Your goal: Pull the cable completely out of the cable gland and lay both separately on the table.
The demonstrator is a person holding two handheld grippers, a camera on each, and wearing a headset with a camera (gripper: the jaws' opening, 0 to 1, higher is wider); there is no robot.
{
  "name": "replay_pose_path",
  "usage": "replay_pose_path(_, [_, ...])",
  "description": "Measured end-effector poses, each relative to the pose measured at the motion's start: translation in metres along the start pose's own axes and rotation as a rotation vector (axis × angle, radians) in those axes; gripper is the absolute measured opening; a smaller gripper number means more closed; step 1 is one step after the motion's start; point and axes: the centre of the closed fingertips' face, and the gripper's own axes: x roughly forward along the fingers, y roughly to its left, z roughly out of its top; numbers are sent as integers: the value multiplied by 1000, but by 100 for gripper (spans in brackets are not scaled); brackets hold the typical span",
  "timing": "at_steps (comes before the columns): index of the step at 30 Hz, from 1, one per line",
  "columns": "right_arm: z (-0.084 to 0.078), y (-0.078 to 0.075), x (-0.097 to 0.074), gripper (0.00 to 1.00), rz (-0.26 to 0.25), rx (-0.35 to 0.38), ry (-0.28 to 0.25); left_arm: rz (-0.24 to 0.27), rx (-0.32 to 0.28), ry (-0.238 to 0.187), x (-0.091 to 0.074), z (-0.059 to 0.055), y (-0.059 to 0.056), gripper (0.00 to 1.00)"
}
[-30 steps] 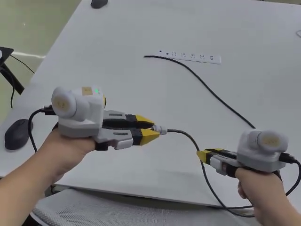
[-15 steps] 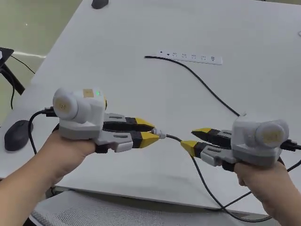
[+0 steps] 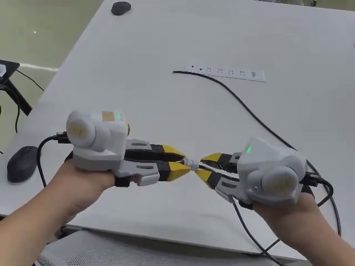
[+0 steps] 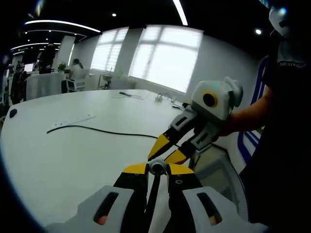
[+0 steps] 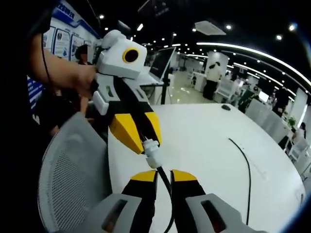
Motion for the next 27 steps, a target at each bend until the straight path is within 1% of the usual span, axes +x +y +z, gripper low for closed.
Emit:
replay_pose_path(1, [1, 0, 0, 4, 1, -15, -3, 0, 2, 0, 0, 0, 0, 15])
replay_pose_path(3, [1, 1, 1, 3, 3, -13, -1, 0, 1, -2, 0, 0, 0, 15])
replay_pose_path(8, [1, 0, 2, 2, 2, 5, -6, 1, 6, -3, -1, 1, 2, 14])
replay_pose_path(12, [0, 0, 3, 1, 5, 36, -8, 2, 7, -3, -1, 0, 3, 14])
replay_pose_path(14, [-1, -1, 4, 1, 3, 59, -10, 4, 7, -3, -1, 0, 3, 14])
replay_pose_path(17, [-7, -5, 4, 1, -12, 85, 5, 6, 1, -13, -3, 1, 5, 15])
replay_pose_path(18, [-9, -7, 3, 1, -13, 105, 5, 7, 0, -14, -3, 2, 4, 15])
replay_pose_path(24, [-22, -11, 2, 0, -15, 172, 23, 11, -3, -21, -4, 4, 6, 15])
replay_pose_path(27, [-28, -15, 1, 0, -26, 236, 20, 11, -3, -25, -4, 5, 6, 15])
